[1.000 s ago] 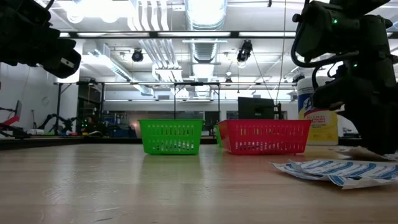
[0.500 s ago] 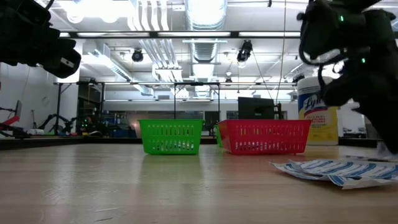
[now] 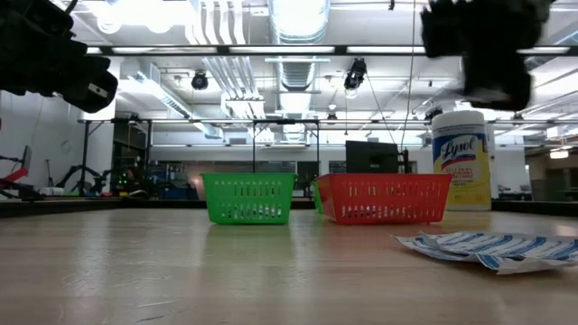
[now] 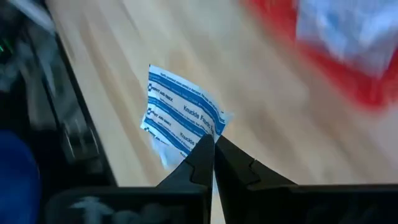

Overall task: Pick & Place First Aid Supplies
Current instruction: Put the blue bandage pack into the red bin

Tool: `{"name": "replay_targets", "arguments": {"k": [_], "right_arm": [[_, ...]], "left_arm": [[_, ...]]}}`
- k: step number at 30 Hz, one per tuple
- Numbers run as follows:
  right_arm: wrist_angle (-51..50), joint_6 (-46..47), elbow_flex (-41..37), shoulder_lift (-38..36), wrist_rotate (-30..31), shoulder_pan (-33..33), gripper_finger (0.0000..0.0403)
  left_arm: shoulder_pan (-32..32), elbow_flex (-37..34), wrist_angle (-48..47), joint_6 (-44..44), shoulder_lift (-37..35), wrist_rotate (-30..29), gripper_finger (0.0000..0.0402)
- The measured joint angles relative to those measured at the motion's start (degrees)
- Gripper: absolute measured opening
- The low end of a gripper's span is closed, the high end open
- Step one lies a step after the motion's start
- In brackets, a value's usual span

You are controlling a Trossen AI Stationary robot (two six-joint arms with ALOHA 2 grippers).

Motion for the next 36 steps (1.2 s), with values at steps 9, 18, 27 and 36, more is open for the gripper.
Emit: {"name": "replay_targets", "arguments": {"k": [9, 18, 27, 36], "right_arm": [[9.13, 1.45, -0.07, -1.02, 26.71, -0.07, 0.0008], [8.87, 18.30, 0.40, 4.25, 29.65, -3.47, 0.0008], [-2.70, 18.38, 8.90, 12.28, 21.69, -8.54, 0.0008], [-18.68, 12.50, 20.10, 20.70, 15.54, -12.13, 0.0008]], "left_arm": [[0.02, 0.00, 0.01, 0.11, 0.01, 0.00, 0.0115], [0.02, 0.00, 0.01, 0.08, 0.00, 0.00, 0.0115], [0.02, 0.00, 0.03, -0.24, 0.00, 0.00, 0.0115], [0.01, 0.00, 0.03, -0.23, 0.01, 0.00, 0.0115]]}}
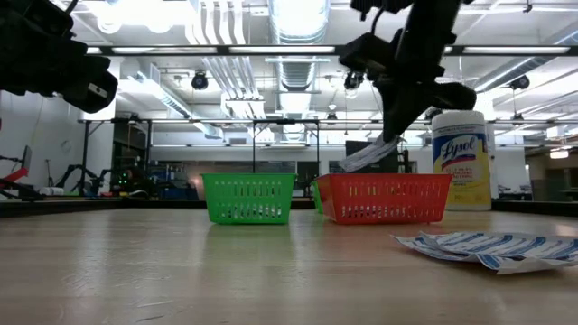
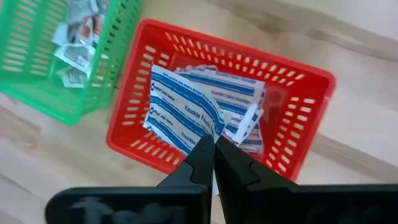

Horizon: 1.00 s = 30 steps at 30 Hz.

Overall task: Pick & Place First Aid Supplies
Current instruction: Put the blue bandage pack into the red bin

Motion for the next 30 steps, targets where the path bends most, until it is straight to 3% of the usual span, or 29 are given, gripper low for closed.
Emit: {"name": "replay_targets", "arguments": {"k": [10, 22, 30], "right_arm": [[-0.77, -3.15, 3.88, 8.04, -4.67, -2.71, 0.0008], [-0.85, -5.27, 3.46, 8.26, -4.04, -2.82, 0.0011], [-0.95, -5.27, 1.27, 8.26, -5.35, -3.17, 0.0067]], "left_arm": [[0.01, 0.00, 0.00, 0.01, 0.00, 0.00, 0.0115], [-0.01, 0.00, -0.02, 0.34, 0.00, 0.00, 0.0115], [0.00, 0.00, -0.02, 0.45, -0.01, 0.00, 0.0115]]}}
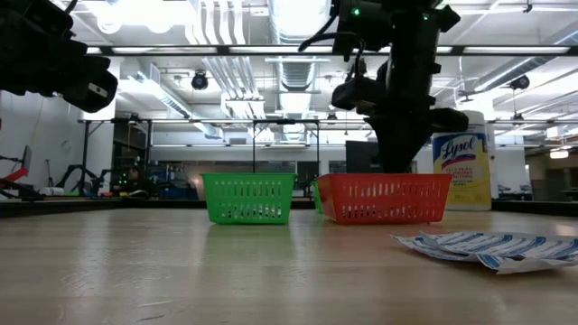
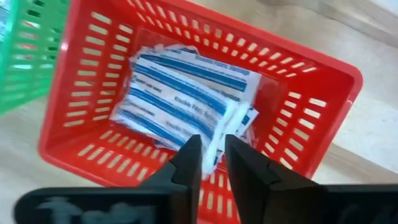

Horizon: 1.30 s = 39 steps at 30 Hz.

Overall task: Pick & Place First Aid Supplies
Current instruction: Put the blue bandage pack into the red bin

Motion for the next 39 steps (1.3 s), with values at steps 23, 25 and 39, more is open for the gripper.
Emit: {"name": "replay_targets", "arguments": {"k": [23, 25, 39], "right_arm": [[-6.41, -9.70, 6.80, -13.39, -0.58, 4.99, 0.0108], [-6.26, -10.24, 6.67, -14.71, -2.34, 6.38, 0.0103], [-6.27, -8.45, 4.60, -15.77, -8.76, 17.18, 0.0077]], "left_arm": [[0.01, 0.00, -0.04, 1.31, 0.10, 0.00, 0.0115], [0.00, 0.00, -0.04, 1.40, 0.10, 0.00, 0.0115], [0.01, 0.02, -0.15, 1.55, 0.18, 0.00, 0.0115]]}}
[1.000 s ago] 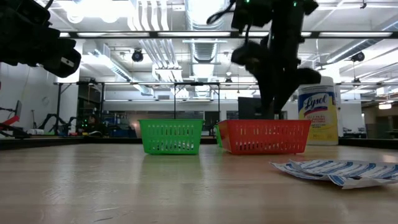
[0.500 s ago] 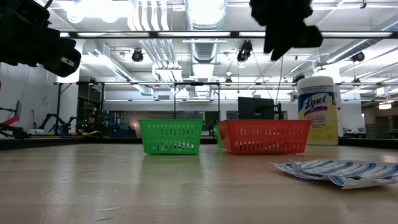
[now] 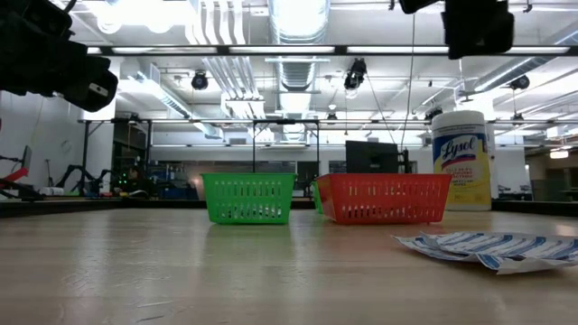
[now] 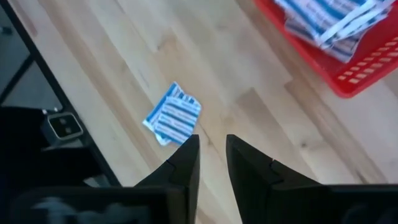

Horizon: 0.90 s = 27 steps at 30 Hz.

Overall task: Pick & Place First Aid Supplies
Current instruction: Put the blue bandage pack into the red bin

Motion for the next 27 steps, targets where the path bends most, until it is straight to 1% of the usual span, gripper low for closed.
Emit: {"name": "replay_targets", "arguments": {"k": [8, 15, 22, 27], "right_arm": [[0.02, 0.11, -0.77, 1.52, -0.92, 3.63, 0.0074], [0.04, 1.16, -1.14, 1.83, -1.08, 4.24, 0.0075], [0.80, 3.72, -1.14, 2.45, -6.33, 4.51, 0.0064], [1.48, 5.30, -1.25, 5.45, -9.00, 5.41, 0.0061]], "left_arm": [[0.00, 0.00, -0.03, 0.00, 0.00, 0.00, 0.0115], [0.00, 0.00, -0.02, -0.02, 0.02, 0.00, 0.0115], [0.00, 0.00, 0.00, -0.04, 0.04, 0.02, 0.0115], [-0.02, 0.00, 0.02, -0.13, 0.04, 0.02, 0.0115]]}}
